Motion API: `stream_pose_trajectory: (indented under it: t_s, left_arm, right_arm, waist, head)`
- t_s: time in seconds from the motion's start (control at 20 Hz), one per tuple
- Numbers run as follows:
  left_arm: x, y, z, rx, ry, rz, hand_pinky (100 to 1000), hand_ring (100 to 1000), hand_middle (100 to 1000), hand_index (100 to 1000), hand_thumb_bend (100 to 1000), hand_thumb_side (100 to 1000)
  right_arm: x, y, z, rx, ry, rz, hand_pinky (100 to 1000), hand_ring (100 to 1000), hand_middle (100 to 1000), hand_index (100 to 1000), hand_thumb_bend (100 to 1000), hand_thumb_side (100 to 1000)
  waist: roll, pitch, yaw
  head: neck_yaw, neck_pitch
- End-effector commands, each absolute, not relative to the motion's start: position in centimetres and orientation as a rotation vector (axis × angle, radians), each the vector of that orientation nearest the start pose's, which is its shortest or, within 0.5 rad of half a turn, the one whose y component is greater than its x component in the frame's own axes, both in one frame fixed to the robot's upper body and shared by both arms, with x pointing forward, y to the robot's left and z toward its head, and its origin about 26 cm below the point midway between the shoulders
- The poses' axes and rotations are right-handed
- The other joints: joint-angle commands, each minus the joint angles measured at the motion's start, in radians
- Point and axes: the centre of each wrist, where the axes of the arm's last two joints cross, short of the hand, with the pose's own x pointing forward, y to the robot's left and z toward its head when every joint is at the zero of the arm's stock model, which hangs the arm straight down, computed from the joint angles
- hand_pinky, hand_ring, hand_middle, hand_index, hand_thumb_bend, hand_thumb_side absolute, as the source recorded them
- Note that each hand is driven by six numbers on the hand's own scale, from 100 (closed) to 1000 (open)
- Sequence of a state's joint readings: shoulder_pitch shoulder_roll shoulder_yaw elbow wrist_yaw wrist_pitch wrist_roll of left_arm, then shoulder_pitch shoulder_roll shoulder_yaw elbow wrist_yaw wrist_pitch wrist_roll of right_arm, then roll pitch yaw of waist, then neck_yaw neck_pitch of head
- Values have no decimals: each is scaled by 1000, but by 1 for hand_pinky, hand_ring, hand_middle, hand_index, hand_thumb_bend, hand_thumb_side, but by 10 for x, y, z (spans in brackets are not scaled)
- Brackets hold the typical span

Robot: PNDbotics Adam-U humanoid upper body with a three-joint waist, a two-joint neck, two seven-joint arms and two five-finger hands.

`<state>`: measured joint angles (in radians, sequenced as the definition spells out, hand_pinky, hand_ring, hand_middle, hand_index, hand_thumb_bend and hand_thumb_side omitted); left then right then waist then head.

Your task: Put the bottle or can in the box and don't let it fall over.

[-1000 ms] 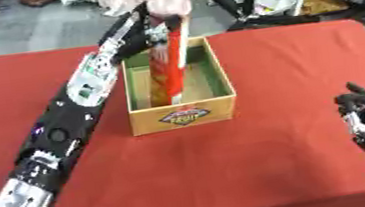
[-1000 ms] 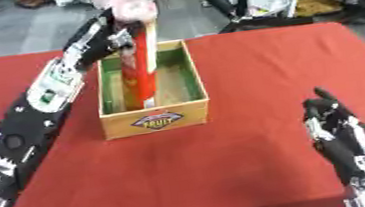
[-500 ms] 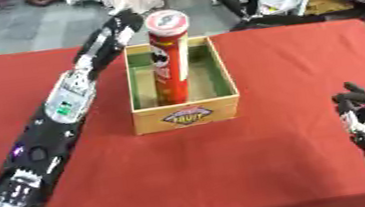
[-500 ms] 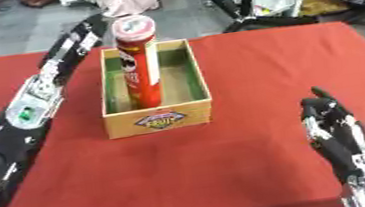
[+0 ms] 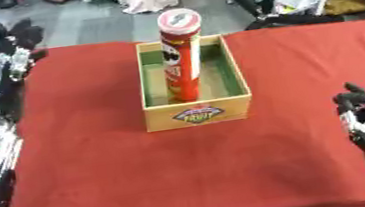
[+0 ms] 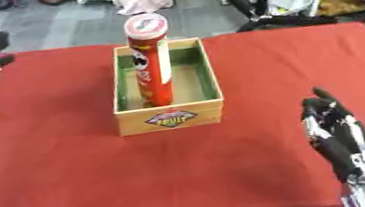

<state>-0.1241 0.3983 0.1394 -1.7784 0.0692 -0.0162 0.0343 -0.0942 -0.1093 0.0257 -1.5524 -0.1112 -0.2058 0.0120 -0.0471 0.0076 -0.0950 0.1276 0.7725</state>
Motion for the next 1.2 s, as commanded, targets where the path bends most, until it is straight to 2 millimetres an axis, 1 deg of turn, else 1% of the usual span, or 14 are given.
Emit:
stream_pose_trajectory:
  t_s: [0.05,0.1,0.15,0.2,0.25,0.3,0.35,0.4,0.5,0.55,0.6,0.75,0.85,1.2]
  left_arm:
    - [281,345,126,446,-1944,-116,892,933,829,956,406,839]
    - [277,345,120,461,-1916,-93,892,933,829,956,405,839]
    - [275,345,115,472,-1893,-77,893,933,829,956,402,846]
    - [274,344,111,476,-1874,-65,893,933,829,956,400,848]
    - [273,343,109,479,-1862,-60,893,933,828,957,399,851]
    - [273,342,107,480,-1853,-56,893,933,828,957,395,855]
    - [273,342,106,481,-1844,-54,893,933,828,958,394,855]
    - [274,341,106,483,-1839,-56,893,932,827,958,394,854]
    - [274,341,106,482,-1837,-57,893,932,827,958,392,855]
    - [275,340,106,479,-1838,-57,893,932,827,959,391,857]
    - [275,340,106,473,-1838,-58,893,932,826,960,390,858]
    - [275,339,105,464,-1837,-57,893,931,825,959,391,854]
    - [275,340,105,463,-1832,-50,893,930,824,959,389,855]
    - [275,338,104,451,-1833,-47,893,929,823,959,384,858]
  right_arm:
    - [301,-263,16,3,-1862,57,944,881,966,705,100,301]
    - [300,-266,16,-10,-1862,59,945,881,967,708,100,312]
    - [300,-268,16,-24,-1865,68,951,899,987,740,100,403]
    - [300,-270,17,-46,-1877,101,958,919,1000,782,100,458]
    - [300,-273,19,-73,-1890,148,971,957,1000,879,100,563]
    - [299,-276,21,-110,-1906,220,996,1000,1000,1000,100,663]
    - [299,-281,25,-171,-1917,339,1000,1000,1000,1000,100,685]
    - [298,-285,29,-244,-1917,454,1000,1000,1000,1000,100,689]
    - [297,-289,33,-371,-1898,607,1000,1000,1000,1000,154,694]
    - [297,-290,34,-418,-1889,646,1000,1000,1000,1000,193,683]
    - [297,-290,34,-461,-1883,666,1000,1000,1000,1000,204,678]
    - [297,-291,33,-550,-1867,675,1000,1000,1000,1000,246,646]
    - [297,-290,32,-582,-1862,654,1000,1000,1000,1000,254,630]
    - [297,-290,27,-633,-1843,607,1000,1000,1000,1000,240,611]
  waist:
    - [3,-15,7]
    - [3,-16,12]
    - [3,-17,15]
    - [3,-18,18]
    - [3,-19,19]
    - [4,-20,20]
    - [3,-21,20]
    - [3,-22,21]
    - [3,-22,20]
    - [3,-22,19]
    - [4,-21,20]
    - [5,-21,20]
    - [5,-20,21]
    - [5,-22,23]
  head:
    - [-10,-3]
    - [-11,-3]
    - [-10,-3]
    - [-9,-3]
    - [-8,-3]
    - [-7,-3]
    - [-5,-3]
    - [-4,-3]
    - [-3,-3]
    - [-2,-3]
    - [-1,-3]
    - [-5,-3]
    - [-5,-3]
    - [-9,-3]
